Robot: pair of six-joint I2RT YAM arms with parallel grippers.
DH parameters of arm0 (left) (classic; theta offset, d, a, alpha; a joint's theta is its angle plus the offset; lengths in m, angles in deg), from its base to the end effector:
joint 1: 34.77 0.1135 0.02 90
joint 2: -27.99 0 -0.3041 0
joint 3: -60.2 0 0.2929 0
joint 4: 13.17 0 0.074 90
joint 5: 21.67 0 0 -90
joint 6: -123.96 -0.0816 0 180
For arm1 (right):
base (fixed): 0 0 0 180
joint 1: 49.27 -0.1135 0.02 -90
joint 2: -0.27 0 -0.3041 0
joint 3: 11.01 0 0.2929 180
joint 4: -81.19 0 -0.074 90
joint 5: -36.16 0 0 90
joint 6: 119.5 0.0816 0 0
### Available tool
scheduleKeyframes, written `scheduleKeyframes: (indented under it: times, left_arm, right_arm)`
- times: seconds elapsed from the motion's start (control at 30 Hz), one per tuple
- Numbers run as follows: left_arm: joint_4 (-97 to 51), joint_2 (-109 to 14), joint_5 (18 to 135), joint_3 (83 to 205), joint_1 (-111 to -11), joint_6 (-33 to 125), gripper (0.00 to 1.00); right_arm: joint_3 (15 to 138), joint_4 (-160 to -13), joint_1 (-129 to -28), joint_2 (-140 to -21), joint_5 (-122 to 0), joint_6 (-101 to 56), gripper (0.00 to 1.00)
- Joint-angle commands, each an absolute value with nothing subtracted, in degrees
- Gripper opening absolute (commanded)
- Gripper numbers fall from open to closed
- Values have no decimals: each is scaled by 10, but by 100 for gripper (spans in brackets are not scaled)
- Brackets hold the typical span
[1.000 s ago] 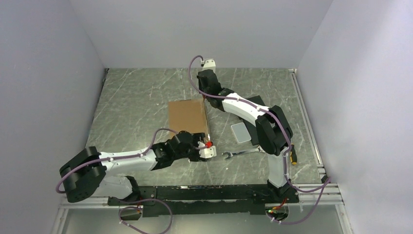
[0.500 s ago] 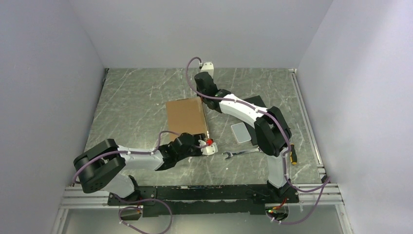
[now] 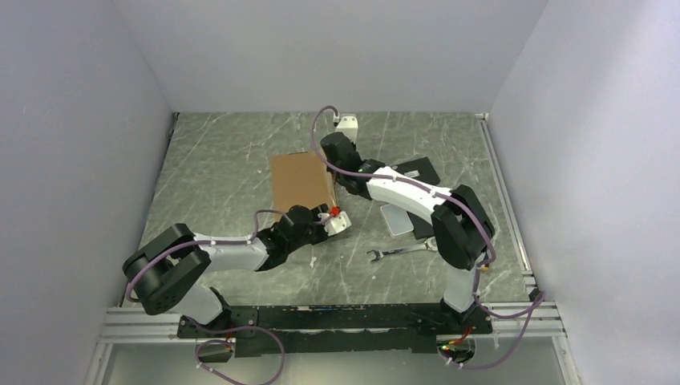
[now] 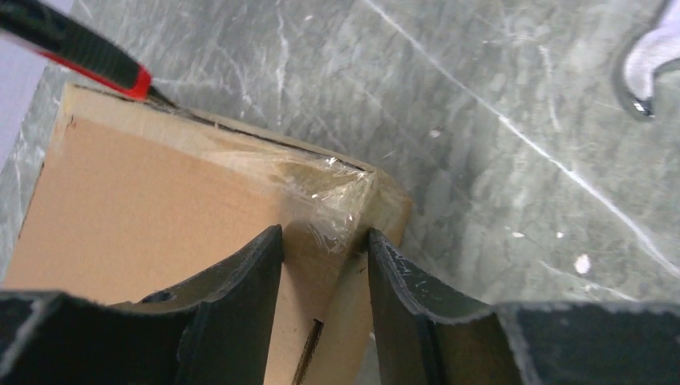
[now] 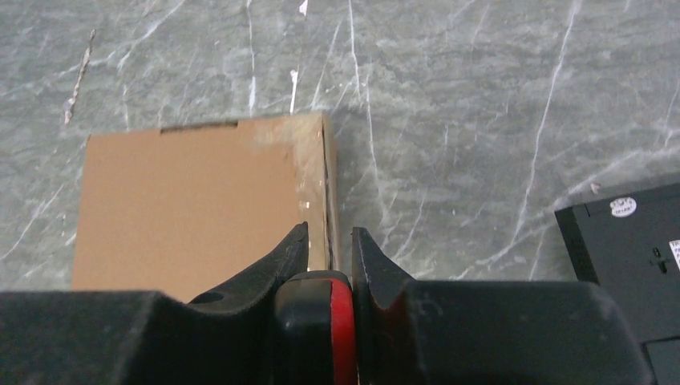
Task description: Unpack the express box
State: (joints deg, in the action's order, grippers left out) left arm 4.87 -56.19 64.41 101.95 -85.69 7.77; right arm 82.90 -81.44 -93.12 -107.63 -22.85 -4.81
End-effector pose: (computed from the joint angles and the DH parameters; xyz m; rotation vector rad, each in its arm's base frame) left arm 0.2230 -0.2658 0.1542 1.2127 1.5923 -0.2093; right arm 0.4045 0.3304 0.2572 -0.0260 2.0375 0.1755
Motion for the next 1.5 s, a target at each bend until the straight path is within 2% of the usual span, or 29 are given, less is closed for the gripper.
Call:
scheduleKeyframes:
  times: [0.0,0.43,0.47,0.5,0.53,0.6,0.7,0.73,0.83,0.93,1.0,1.07,1.3,1.47]
  left_arm:
    - [91,-565,617,1043,-831,124,47]
    - [65,-580,661,1069,-831,219,52]
    - [51,-577,678,1077,-829,238,58]
    - [39,-578,704,1089,-829,246,72]
    - [7,-578,728,1107,-828,247,80]
    - [-66,-564,726,1142,-827,255,88]
    - [-65,-491,738,1119,-807,263,97]
    - [-62,-468,763,1108,-792,262,98]
    - [-102,-413,849,1095,-727,250,91]
    - [-145,-394,915,1101,-676,251,91]
    - [-178,-402,922,1112,-673,226,92]
    - [-176,-417,919,1108,-673,210,99]
    - [-92,-433,883,1079,-674,223,99]
    - [-78,-452,857,1065,-731,201,99]
  right_arm:
    - [801,-793,-941,-1027,-225,-38,0]
    - [801,-733,-952,-1023,-199,26,0]
    - [797,-735,-950,-1024,-204,23,0]
    - [795,-735,-948,-1025,-207,20,0]
    - [793,-736,-946,-1027,-217,14,0]
    - [793,-735,-941,-1033,-241,-2,0]
    - [806,-732,-932,-1049,-263,-20,0]
    - [807,-734,-930,-1052,-270,-23,0]
    - [790,-753,-919,-1046,-294,-25,0]
    - [767,-769,-911,-1033,-300,-22,0]
    - [762,-770,-907,-1027,-299,-20,0]
    - [762,-772,-906,-1024,-296,-20,0]
    - [784,-754,-906,-1021,-284,-13,0]
    - [787,-747,-907,-1015,-280,-4,0]
